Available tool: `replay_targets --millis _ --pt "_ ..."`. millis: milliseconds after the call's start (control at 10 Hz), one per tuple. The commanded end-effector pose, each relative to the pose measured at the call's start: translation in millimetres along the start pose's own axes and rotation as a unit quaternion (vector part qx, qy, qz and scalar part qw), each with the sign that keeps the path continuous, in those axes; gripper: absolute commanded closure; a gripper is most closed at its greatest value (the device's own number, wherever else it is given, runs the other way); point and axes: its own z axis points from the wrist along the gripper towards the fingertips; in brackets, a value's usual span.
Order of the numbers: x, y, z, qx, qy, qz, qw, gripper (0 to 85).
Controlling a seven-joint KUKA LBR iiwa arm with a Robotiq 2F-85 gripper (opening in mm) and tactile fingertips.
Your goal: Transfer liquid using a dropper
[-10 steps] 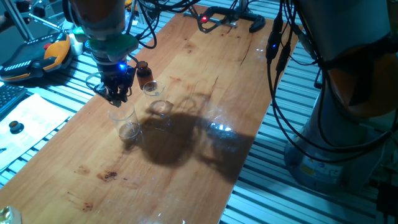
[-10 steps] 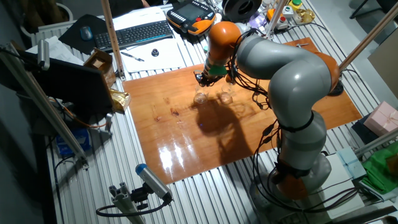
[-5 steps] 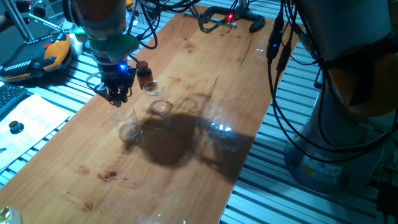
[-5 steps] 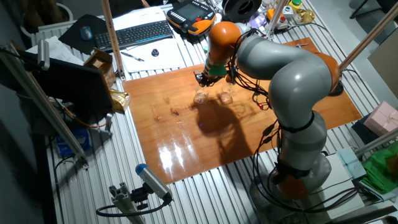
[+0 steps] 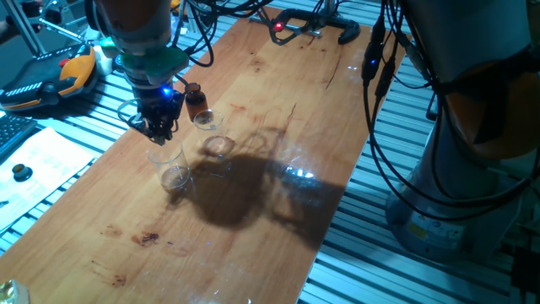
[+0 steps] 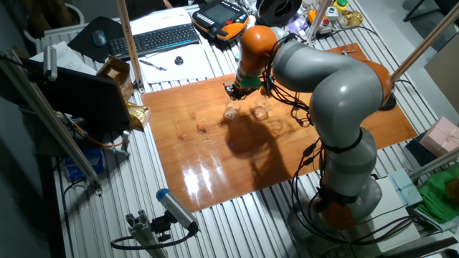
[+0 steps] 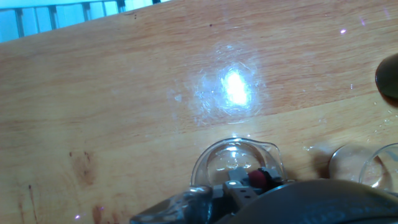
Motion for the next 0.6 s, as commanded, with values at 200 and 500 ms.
replay_targets --millis 200,500 --pt "0.0 -0.1 0.1 0.000 0.002 -0.001 1.000 64.7" --pt "0.0 0.0 0.1 0.001 0.000 -0.002 1.000 68.3"
